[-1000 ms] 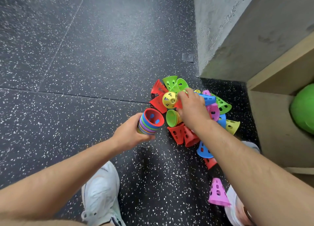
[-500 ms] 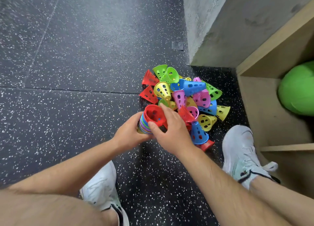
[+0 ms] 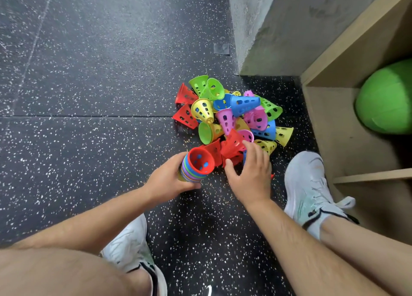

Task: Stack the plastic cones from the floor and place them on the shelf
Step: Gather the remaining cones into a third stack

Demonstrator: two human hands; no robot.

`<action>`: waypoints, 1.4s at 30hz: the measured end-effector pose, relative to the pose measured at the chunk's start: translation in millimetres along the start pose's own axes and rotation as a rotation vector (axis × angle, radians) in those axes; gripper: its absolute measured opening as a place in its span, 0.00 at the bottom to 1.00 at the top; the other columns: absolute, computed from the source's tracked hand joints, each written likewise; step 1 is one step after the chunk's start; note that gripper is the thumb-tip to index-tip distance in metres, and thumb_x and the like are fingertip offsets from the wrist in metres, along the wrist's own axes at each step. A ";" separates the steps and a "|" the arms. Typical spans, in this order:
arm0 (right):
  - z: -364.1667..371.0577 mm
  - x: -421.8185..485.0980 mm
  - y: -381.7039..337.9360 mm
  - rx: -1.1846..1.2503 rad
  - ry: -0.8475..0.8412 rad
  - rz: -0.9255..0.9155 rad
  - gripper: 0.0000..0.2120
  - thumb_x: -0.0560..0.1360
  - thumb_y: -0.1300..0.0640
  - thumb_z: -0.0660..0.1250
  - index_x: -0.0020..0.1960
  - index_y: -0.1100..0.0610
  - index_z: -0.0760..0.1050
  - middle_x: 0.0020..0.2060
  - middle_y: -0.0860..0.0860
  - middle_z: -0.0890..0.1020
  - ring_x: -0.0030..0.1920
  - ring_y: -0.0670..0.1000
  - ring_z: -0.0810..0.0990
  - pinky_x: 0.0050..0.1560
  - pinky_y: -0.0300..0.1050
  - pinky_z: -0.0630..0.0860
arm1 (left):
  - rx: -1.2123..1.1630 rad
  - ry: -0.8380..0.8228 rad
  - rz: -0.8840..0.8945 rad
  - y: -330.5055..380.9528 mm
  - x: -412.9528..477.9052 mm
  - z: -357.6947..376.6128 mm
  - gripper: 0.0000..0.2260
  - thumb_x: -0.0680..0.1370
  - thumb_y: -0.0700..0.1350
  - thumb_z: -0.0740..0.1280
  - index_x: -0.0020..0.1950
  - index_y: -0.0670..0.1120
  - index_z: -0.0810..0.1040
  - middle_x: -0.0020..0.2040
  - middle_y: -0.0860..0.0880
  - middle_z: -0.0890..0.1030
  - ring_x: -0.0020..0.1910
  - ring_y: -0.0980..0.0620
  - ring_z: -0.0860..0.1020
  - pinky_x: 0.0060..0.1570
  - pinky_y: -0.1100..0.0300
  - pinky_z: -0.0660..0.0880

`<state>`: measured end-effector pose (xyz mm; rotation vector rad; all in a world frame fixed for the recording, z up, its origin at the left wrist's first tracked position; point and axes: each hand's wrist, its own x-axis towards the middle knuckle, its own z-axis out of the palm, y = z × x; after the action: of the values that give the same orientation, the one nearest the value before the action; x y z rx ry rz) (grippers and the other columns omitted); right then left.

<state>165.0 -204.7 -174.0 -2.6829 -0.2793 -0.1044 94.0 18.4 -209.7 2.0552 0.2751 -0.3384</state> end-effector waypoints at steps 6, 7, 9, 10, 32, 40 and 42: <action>-1.6 -2.1 44.1 -0.218 -0.173 0.244 0.42 0.69 0.39 0.72 0.75 0.56 0.60 0.69 0.55 0.70 0.70 0.58 0.66 0.70 0.56 0.64 | -0.003 -0.047 0.000 5.7 4.7 5.7 0.38 0.61 0.65 0.80 0.69 0.65 0.71 0.62 0.65 0.79 0.62 0.62 0.79 0.68 0.48 0.75; -0.8 -1.6 48.2 -0.241 -0.234 0.268 0.42 0.70 0.39 0.72 0.75 0.56 0.59 0.69 0.54 0.71 0.70 0.58 0.66 0.71 0.56 0.63 | -0.003 -0.048 0.003 6.9 4.9 6.7 0.38 0.61 0.65 0.80 0.69 0.65 0.71 0.62 0.65 0.79 0.62 0.62 0.79 0.68 0.48 0.75; 1.0 -0.7 54.4 -0.263 -0.290 0.267 0.38 0.71 0.41 0.72 0.73 0.54 0.62 0.67 0.53 0.73 0.68 0.57 0.68 0.70 0.54 0.64 | -0.006 -0.053 0.012 10.0 4.8 8.7 0.37 0.62 0.63 0.80 0.69 0.64 0.72 0.62 0.65 0.80 0.61 0.63 0.78 0.68 0.49 0.74; 0.7 0.4 55.7 -0.259 -0.298 0.251 0.35 0.71 0.43 0.72 0.71 0.54 0.64 0.65 0.52 0.74 0.67 0.56 0.68 0.70 0.54 0.65 | -0.010 -0.055 0.017 10.9 4.6 9.4 0.37 0.62 0.62 0.81 0.69 0.63 0.72 0.62 0.65 0.80 0.61 0.63 0.78 0.68 0.49 0.74; -46.3 12.6 -0.1 0.514 -0.232 -0.081 0.28 0.68 0.50 0.73 0.65 0.51 0.69 0.55 0.48 0.73 0.54 0.45 0.76 0.55 0.33 0.72 | 0.041 -0.057 -0.002 14.4 1.7 3.8 0.39 0.61 0.64 0.79 0.70 0.64 0.71 0.62 0.66 0.80 0.61 0.65 0.78 0.67 0.50 0.74; -31.8 -5.4 -10.1 0.297 -0.420 -0.266 0.26 0.74 0.33 0.65 0.64 0.48 0.72 0.53 0.42 0.76 0.57 0.44 0.74 0.62 0.48 0.71 | 0.096 -0.085 0.028 16.9 -5.5 5.5 0.38 0.63 0.62 0.80 0.71 0.63 0.71 0.63 0.65 0.79 0.61 0.62 0.78 0.65 0.50 0.75; -30.7 -7.8 -4.7 0.289 -0.423 -0.285 0.24 0.76 0.34 0.63 0.65 0.48 0.73 0.56 0.42 0.75 0.59 0.45 0.73 0.64 0.51 0.71 | 0.090 -0.076 0.019 16.0 -6.3 5.3 0.36 0.64 0.60 0.81 0.70 0.62 0.72 0.61 0.64 0.80 0.60 0.62 0.78 0.65 0.51 0.75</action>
<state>155.5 -215.3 -145.2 -2.3396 -0.7462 0.3933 92.8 5.7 -196.9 2.1267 0.1966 -0.4234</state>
